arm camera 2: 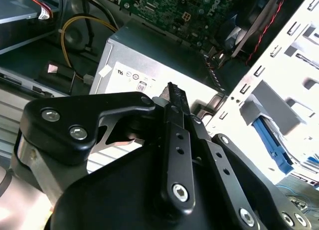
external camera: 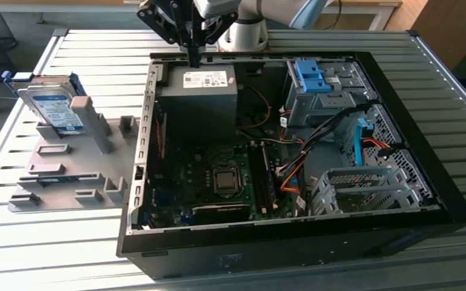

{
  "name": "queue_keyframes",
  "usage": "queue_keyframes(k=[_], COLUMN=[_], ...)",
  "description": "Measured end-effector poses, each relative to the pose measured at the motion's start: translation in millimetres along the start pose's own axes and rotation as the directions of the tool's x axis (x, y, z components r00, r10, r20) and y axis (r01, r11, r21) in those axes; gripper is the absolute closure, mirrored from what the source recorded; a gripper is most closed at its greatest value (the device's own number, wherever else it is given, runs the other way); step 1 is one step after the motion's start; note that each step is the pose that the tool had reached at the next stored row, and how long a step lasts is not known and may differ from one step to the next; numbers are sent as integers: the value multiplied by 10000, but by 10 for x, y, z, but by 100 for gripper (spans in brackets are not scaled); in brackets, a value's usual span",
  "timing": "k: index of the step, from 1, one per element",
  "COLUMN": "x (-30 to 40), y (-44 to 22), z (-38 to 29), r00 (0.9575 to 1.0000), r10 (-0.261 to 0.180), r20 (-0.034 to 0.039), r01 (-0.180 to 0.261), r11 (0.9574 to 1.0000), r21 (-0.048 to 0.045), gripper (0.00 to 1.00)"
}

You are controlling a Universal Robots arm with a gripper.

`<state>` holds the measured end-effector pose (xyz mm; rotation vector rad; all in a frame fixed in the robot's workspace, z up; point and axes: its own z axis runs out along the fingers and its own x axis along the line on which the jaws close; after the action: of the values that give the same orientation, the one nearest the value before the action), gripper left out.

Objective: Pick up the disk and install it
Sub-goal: 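Reach for the disk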

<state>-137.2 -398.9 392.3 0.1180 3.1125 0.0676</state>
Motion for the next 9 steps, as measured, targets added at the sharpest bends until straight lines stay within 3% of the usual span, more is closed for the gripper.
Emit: queue_keyframes(k=[9], x=[27], y=[-2], z=[0], r00=[10000], r10=[0], r20=[0], r01=[0], r11=[10000], r21=[0], gripper=[89])
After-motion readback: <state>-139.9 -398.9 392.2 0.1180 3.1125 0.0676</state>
